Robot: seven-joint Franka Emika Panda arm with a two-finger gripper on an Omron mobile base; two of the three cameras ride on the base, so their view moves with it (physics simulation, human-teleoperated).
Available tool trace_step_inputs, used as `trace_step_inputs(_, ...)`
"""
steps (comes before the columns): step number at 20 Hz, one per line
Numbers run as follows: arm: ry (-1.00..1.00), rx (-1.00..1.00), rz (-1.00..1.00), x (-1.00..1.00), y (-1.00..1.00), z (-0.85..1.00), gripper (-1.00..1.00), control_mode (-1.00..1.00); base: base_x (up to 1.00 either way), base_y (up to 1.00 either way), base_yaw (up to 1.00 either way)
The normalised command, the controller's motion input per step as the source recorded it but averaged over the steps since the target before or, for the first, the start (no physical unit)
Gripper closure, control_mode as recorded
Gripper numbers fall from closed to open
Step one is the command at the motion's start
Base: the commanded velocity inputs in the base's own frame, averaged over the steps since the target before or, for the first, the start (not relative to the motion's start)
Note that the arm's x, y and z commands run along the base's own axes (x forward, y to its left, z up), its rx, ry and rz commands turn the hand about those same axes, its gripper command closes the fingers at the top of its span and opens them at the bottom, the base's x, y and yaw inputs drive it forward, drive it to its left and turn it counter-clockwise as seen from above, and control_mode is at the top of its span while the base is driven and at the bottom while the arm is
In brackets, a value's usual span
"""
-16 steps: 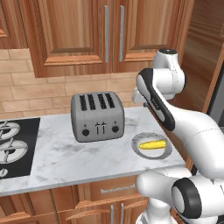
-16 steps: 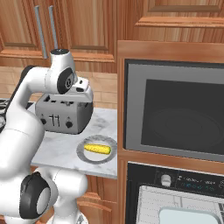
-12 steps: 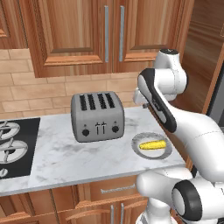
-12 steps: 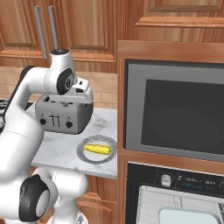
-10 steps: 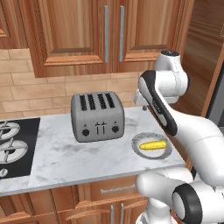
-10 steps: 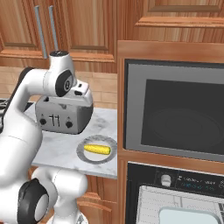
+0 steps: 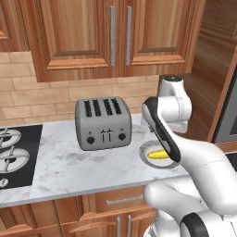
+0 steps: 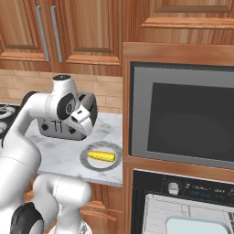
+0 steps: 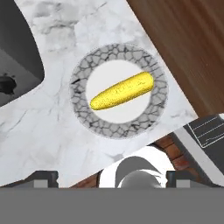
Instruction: Place the corn on the bottom rack of the oven.
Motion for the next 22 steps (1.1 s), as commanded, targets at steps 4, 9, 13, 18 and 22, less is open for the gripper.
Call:
trace_step_inputs(4, 0.05, 0.07, -0.25, 0.00, -0.04, -0.68, -1.00, -1.00, 0.00, 0.00, 0.00)
trace_step_inputs(9, 0.04, 0.03, -0.28, 0.13, -0.06, -0.52, -1.00, -1.00, 0.00, 0.00, 0.00)
trace_step_inputs(13, 0.01, 0.01, -0.41, 0.32, 0.00, -0.27, -1.00, -1.00, 0.00, 0.00, 0.00)
trace_step_inputs(18, 0.00, 0.01, -0.41, 0.29, -0.21, -0.27, -1.00, -1.00, 0.00, 0.00, 0.00)
trace_step_inputs(22, 0.00, 0.06, -0.34, 0.21, -0.56, -0.29, -1.00, -1.00, 0.00, 0.00, 0.00)
